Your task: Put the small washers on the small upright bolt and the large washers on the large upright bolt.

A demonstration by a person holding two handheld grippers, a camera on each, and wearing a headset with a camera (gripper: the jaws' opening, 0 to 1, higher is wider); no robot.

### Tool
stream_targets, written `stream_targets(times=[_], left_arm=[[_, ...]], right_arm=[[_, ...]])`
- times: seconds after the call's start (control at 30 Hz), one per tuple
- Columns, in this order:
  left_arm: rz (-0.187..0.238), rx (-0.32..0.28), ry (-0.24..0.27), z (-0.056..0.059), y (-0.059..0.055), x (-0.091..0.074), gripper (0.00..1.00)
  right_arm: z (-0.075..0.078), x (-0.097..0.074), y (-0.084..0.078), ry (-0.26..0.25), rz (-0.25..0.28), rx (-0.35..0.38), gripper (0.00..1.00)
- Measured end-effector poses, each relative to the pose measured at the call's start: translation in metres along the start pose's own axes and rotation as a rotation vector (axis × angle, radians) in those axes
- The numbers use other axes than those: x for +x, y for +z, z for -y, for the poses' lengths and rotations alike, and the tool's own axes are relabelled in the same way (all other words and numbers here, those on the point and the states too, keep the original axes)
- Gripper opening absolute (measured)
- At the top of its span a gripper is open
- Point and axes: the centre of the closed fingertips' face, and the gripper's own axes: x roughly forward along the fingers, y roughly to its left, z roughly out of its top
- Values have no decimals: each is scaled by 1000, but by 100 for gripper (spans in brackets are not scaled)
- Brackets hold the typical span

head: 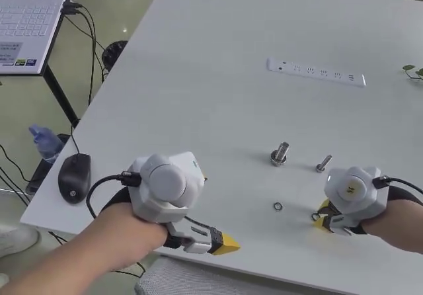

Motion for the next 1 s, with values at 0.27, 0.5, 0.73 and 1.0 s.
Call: stream_targets(times=[0.27, 0.5, 0.73, 1.0], left_arm=[[-3, 0, -4, 1, 0, 2, 77], [2, -8, 3, 2, 2, 3, 76], [3, -19, 11, 4, 0, 3, 76], [3, -29, 34, 3, 2, 0, 75]], right_arm=[[1, 2, 1, 2, -93, -5, 15], [2, 2, -1, 3, -105, 0, 14], [1, 1, -1, 2, -102, -17, 13], [2, -1, -2, 17, -57, 20, 12]])
